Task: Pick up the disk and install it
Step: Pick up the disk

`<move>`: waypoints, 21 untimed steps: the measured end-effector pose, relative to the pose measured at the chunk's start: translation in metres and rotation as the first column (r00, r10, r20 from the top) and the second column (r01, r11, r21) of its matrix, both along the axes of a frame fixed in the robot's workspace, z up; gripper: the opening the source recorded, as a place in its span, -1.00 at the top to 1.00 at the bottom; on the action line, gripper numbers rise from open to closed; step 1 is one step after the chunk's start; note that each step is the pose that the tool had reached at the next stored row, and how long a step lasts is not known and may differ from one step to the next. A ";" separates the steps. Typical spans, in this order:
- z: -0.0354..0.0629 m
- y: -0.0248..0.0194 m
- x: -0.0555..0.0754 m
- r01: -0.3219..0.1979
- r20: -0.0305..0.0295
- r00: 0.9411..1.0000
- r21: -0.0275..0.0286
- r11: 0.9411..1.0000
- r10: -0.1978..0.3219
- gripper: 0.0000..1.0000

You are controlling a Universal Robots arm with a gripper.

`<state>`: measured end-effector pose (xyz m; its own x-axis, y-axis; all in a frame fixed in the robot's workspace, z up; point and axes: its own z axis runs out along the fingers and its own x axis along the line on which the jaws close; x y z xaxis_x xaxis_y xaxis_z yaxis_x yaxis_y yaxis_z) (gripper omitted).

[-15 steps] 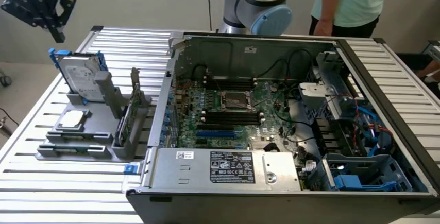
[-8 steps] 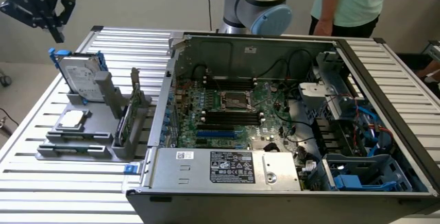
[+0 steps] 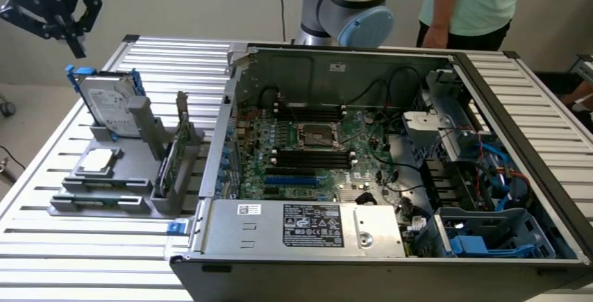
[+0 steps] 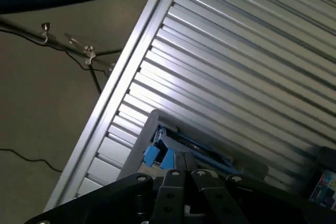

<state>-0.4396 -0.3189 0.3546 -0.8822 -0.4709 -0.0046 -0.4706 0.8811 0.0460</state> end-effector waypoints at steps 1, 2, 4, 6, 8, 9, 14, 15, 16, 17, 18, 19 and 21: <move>-0.0001 0.0000 0.000 -0.018 0.001 1.000 0.000 1.000 0.018 0.79; -0.0003 -0.0001 0.000 -0.038 0.001 0.999 -0.001 0.999 0.038 0.79; -0.0006 0.0000 0.000 -0.073 0.003 0.997 -0.001 0.997 0.073 0.79; -0.0012 0.0000 0.000 -0.111 0.005 0.994 -0.002 0.994 0.111 0.79; -0.0017 0.0000 0.000 -0.146 0.007 0.989 -0.003 0.989 0.146 0.79; -0.0019 0.0000 0.000 -0.164 0.008 0.986 -0.003 0.986 0.164 0.79; -0.0030 0.0000 0.000 -0.253 0.011 0.967 -0.005 0.968 0.253 0.79; -0.0032 0.0000 0.000 -0.270 0.011 0.963 -0.006 0.963 0.270 0.79; -0.0034 0.0000 0.000 -0.287 0.011 0.958 -0.006 0.958 0.288 0.79; -0.0035 0.0000 0.000 -0.306 0.011 0.952 -0.006 0.952 0.306 0.79; -0.0036 0.0000 0.000 -0.323 0.011 0.946 -0.007 0.946 0.323 0.79; -0.0037 0.0000 0.000 -0.340 0.011 0.940 -0.007 0.941 0.340 0.79; -0.0038 0.0000 0.000 -0.373 0.011 0.928 -0.007 0.928 0.373 0.79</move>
<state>-0.4396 -0.3189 0.3508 -0.6429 -0.7659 -0.0112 -0.7657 0.6422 0.0344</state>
